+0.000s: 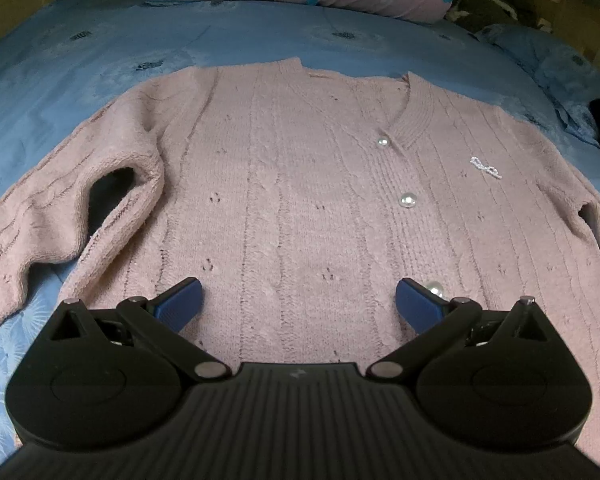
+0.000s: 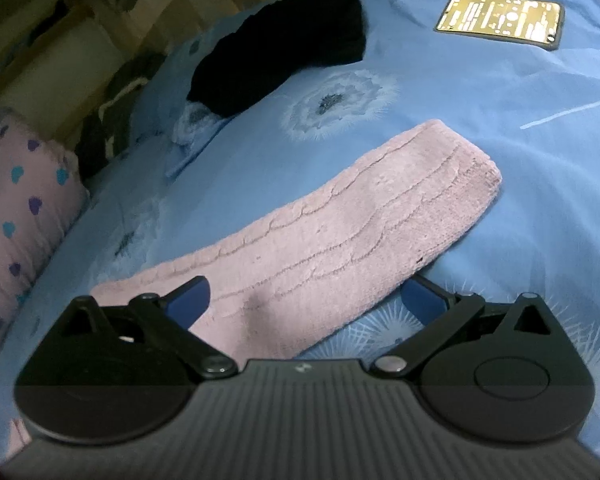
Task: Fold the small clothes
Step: 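Reach the right gripper to a sleeve cuff and close on it, then lift the sleeve with the right gripper, fold it across the body, release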
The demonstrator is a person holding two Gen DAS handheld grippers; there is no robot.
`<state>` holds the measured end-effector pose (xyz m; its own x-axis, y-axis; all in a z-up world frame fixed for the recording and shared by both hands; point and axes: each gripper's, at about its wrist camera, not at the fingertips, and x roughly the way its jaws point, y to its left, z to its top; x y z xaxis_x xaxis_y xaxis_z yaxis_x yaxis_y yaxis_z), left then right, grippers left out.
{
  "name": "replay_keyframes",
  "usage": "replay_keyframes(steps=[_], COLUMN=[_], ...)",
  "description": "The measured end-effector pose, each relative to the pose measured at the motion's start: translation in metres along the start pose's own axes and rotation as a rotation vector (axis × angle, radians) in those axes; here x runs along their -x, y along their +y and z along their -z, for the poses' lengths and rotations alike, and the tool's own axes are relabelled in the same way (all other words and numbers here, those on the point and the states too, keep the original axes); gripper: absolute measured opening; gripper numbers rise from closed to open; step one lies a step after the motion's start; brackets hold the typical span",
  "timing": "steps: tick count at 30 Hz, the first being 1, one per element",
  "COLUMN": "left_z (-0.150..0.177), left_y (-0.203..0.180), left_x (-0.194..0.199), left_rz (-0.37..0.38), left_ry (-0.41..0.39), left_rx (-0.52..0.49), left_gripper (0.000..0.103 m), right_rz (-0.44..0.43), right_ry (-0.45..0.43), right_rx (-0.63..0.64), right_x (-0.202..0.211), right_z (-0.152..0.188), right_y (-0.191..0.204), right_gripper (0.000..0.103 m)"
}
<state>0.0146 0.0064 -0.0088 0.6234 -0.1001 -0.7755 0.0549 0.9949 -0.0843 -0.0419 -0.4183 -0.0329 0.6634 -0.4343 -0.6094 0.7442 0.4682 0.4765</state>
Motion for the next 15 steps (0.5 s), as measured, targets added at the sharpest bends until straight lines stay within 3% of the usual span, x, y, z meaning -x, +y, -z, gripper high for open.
replay_keyframes(steps=[3, 5, 7, 9, 10, 12, 15], left_z=[0.000, -0.001, -0.002, -0.002, -0.002, -0.003, -0.003], left_y=[0.000, 0.001, 0.002, 0.003, 0.003, 0.003, 0.003], left_x=[-0.001, -0.002, -0.001, 0.000, 0.001, 0.002, 0.002], left_rz=[0.002, 0.007, 0.014, 0.023, 0.030, 0.031, 0.035], left_ry=[0.004, 0.009, 0.010, 0.007, 0.002, 0.001, 0.003], left_rx=[-0.002, 0.005, 0.012, 0.013, 0.011, 0.006, 0.005], left_gripper=[0.103, 0.103, 0.103, 0.103, 0.103, 0.103, 0.103], right_rz=[-0.011, -0.018, 0.008, 0.021, 0.036, 0.042, 0.021], right_ry=[-0.025, -0.031, -0.029, -0.027, -0.021, -0.010, 0.018], right_rx=[-0.022, -0.014, 0.006, 0.031, 0.038, 0.042, 0.030], right_x=[-0.001, -0.003, -0.007, -0.009, -0.010, -0.012, -0.014], right_z=[-0.001, -0.002, -0.003, -0.004, -0.005, -0.008, -0.014], right_y=[0.000, 0.003, 0.006, 0.008, 0.008, 0.007, 0.005], right_gripper=[0.099, 0.080, 0.070, 0.047, 0.041, 0.013, 0.011])
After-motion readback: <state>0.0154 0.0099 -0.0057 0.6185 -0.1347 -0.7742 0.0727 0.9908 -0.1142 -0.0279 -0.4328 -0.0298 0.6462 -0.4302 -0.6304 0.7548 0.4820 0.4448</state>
